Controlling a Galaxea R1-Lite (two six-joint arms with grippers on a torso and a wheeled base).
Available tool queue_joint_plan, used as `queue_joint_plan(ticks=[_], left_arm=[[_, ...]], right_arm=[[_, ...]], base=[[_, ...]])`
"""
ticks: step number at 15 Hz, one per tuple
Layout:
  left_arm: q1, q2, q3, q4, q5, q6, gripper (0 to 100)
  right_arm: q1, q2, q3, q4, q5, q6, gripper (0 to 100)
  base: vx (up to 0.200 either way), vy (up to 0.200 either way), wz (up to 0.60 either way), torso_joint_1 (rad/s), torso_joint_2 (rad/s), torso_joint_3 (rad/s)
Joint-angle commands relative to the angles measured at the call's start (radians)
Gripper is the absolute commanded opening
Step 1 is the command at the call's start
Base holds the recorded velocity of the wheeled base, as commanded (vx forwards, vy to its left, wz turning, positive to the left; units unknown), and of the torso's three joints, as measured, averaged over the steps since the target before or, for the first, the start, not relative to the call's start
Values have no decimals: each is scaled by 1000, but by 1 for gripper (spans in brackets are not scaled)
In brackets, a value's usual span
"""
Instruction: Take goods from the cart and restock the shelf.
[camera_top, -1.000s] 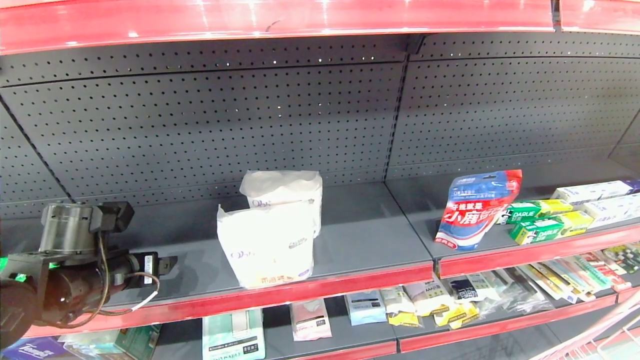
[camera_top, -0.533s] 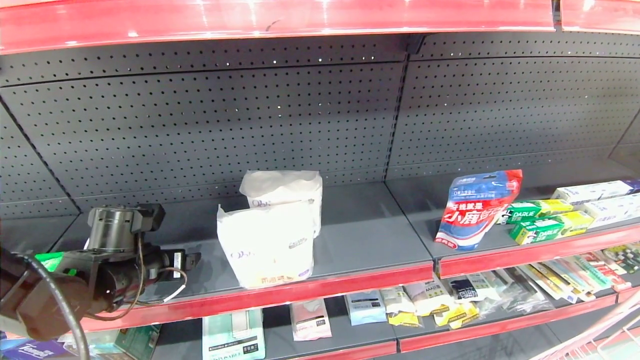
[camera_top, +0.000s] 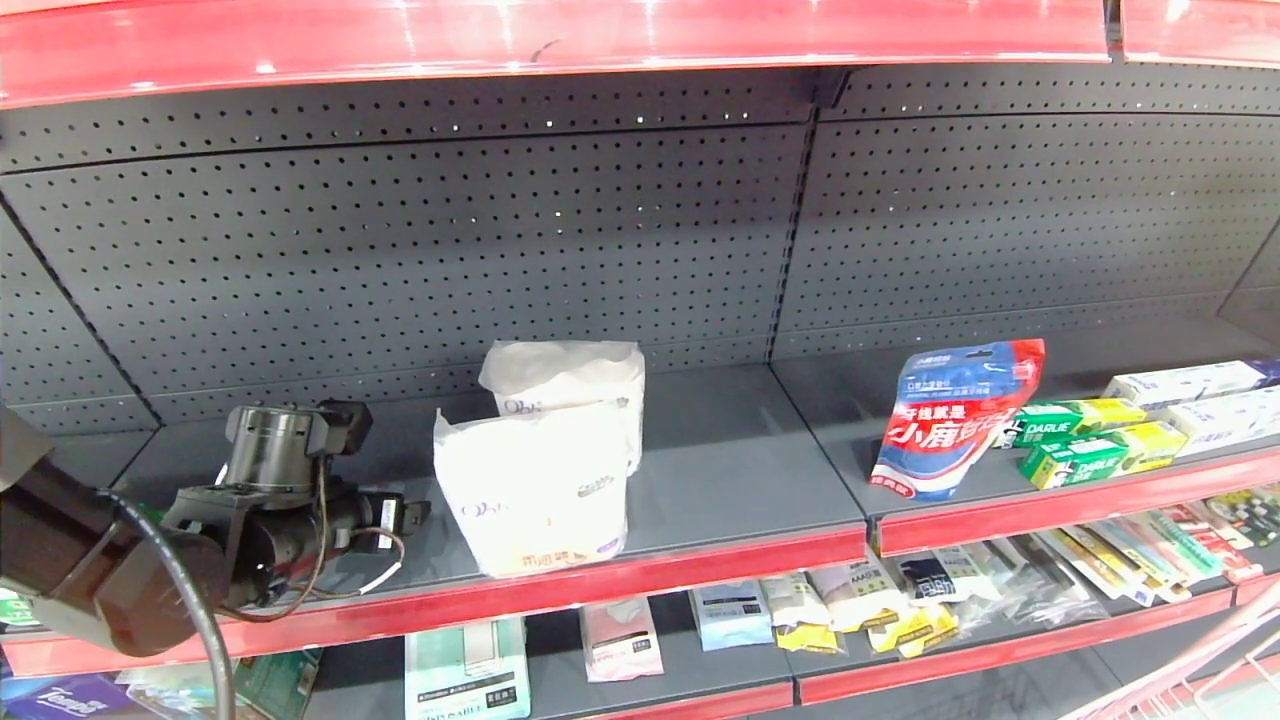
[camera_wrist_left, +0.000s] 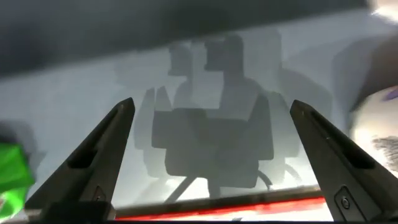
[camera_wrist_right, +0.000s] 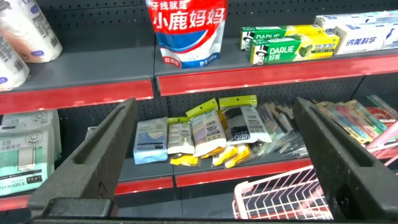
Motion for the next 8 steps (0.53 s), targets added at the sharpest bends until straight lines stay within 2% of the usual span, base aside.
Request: queue_joint_plan(ticks=[1, 6, 8], left_arm=[[-26, 23, -28, 0, 0, -3, 100], [-38, 43, -31, -4, -9, -6, 100], [-40, 52, -31, -4, -14, -24, 100]], right_arm=[[0, 2, 0, 0, 0, -1, 100], [0, 2, 0, 0, 0, -2, 100], [0, 2, 0, 0, 0, -2, 100]], base=[[0, 0, 0, 0, 0, 0], [0, 0, 0, 0, 0, 0], [0, 0, 0, 0, 0, 0]])
